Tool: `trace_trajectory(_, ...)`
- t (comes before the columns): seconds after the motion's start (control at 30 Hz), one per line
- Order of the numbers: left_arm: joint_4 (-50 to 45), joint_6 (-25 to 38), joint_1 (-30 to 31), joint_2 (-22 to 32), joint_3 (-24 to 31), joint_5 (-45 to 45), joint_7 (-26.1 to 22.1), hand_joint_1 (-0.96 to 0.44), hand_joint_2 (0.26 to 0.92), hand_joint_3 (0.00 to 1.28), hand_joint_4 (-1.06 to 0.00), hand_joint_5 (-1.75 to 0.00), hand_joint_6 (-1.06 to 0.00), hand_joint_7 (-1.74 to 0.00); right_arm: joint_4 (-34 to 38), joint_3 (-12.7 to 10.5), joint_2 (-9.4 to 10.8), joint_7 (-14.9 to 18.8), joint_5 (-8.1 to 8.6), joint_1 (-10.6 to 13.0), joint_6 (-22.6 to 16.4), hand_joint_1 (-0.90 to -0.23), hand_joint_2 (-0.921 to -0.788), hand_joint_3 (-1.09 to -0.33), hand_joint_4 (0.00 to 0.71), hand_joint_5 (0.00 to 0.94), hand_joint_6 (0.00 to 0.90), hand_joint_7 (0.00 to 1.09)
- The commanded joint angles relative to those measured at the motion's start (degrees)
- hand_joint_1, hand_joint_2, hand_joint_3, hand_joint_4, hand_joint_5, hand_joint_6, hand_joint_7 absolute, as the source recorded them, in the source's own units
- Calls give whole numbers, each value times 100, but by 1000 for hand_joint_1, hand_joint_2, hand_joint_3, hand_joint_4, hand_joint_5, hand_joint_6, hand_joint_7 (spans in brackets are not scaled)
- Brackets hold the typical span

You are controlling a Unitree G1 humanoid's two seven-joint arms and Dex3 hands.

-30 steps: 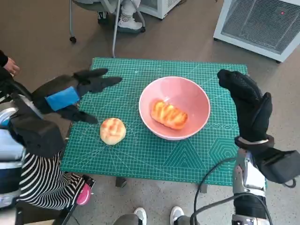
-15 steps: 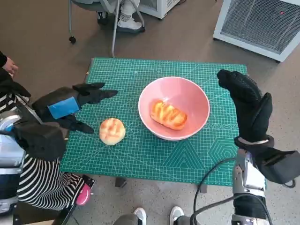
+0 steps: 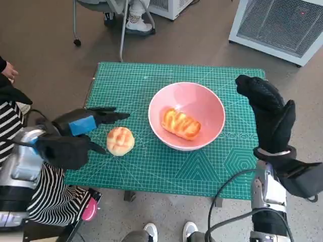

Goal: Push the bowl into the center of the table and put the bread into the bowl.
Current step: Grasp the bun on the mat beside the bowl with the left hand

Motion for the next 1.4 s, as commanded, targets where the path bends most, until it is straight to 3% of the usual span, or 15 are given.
trace_trajectory(0.03,517,-34,-259,-222,-220,157,74,-232,756,2,-161,0,-312,-8,4,-15,-60,46,-1,142,97,-733,-921,-687,158,0,59,469)
trace_trajectory(0.23,1459,-162,-618,-449,-429,280,122,-150,760,3,-178,-7,-318,-9,-4,-19,-64,35,-23,144,95,-733,-921,-685,158,0,58,470)
trace_trajectory(0.43,2256,-109,-998,-591,-620,413,100,-22,773,8,-258,-30,-380,-33,-17,-22,-70,23,-46,160,80,-733,-921,-686,157,0,57,471)
trace_trajectory(0.63,2541,-50,-1144,-639,-746,592,241,44,822,23,-569,-77,-588,-111,-42,-29,-79,15,-61,184,66,-733,-921,-686,157,0,56,473)
trace_trajectory(0.7,2625,-132,-1143,-651,-755,612,373,48,844,20,-724,-124,-673,-206,-22,-37,-79,21,-54,182,56,-733,-921,-686,157,0,56,473)
trace_trajectory(0.73,2662,-196,-1131,-653,-758,619,461,49,849,17,-752,-144,-672,-262,-11,-40,-78,23,-52,181,49,-733,-921,-686,157,0,55,473)
trace_trajectory(0.77,2689,-241,-1125,-654,-763,622,524,32,875,44,-744,-486,-619,-628,-4,-42,-77,25,-51,182,44,-732,-921,-687,156,0,55,474)
trace_trajectory(0.83,2756,-351,-1115,-654,-781,643,677,17,897,68,-737,-793,-572,-941,9,-44,-74,26,-52,181,35,-732,-921,-687,156,0,55,474)
trace_trajectory(0.9,2824,-444,-1118,-653,-820,700,842,7,911,64,-753,-969,-566,-1106,16,-46,-71,22,-56,181,30,-732,-921,-687,156,0,54,475)
trace_trajectory(1.4,3084,-940,-1125,-657,-813,679,1265,1,920,33,-785,-1065,-605,-1181,-4,-47,-45,22,-46,211,35,-738,-921,-687,156,0,53,479)
